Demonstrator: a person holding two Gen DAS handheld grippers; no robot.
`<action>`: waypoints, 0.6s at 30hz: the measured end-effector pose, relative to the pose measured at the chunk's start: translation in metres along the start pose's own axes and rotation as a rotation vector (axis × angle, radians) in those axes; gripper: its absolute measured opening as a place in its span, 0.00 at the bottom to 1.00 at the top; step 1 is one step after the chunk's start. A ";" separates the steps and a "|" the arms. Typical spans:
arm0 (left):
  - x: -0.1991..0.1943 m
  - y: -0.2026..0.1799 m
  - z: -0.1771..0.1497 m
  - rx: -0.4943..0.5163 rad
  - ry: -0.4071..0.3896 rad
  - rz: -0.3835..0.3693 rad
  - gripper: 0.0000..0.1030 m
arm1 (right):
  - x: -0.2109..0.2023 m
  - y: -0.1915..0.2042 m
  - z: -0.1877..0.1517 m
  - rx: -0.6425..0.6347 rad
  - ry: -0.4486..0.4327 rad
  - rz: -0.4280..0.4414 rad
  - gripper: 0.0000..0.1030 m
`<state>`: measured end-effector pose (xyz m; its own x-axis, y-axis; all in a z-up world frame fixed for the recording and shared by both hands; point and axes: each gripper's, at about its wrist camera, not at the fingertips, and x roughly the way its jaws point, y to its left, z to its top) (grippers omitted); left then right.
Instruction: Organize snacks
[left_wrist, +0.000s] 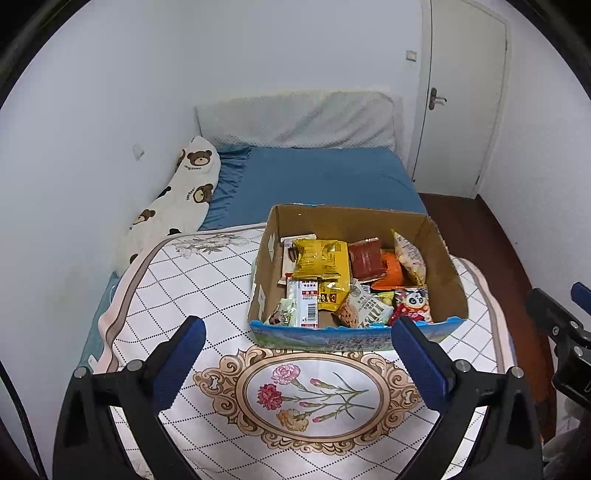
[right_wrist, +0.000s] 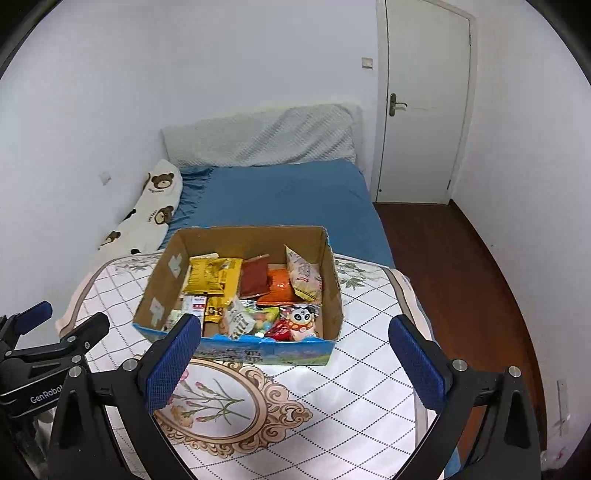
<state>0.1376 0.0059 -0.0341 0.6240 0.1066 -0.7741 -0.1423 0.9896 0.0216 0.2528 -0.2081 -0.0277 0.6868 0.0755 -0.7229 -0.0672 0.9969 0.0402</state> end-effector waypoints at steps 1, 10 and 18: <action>0.006 -0.002 0.001 0.003 0.012 0.000 1.00 | 0.004 -0.001 0.000 0.002 0.006 -0.004 1.00; 0.045 -0.012 0.001 0.013 0.085 0.004 1.00 | 0.047 -0.007 -0.004 0.010 0.072 -0.019 1.00; 0.058 -0.016 0.000 0.007 0.107 0.007 1.00 | 0.066 -0.005 -0.008 -0.004 0.107 -0.027 1.00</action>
<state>0.1767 -0.0037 -0.0794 0.5370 0.1032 -0.8373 -0.1407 0.9895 0.0317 0.2932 -0.2082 -0.0811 0.6069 0.0455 -0.7935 -0.0525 0.9985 0.0171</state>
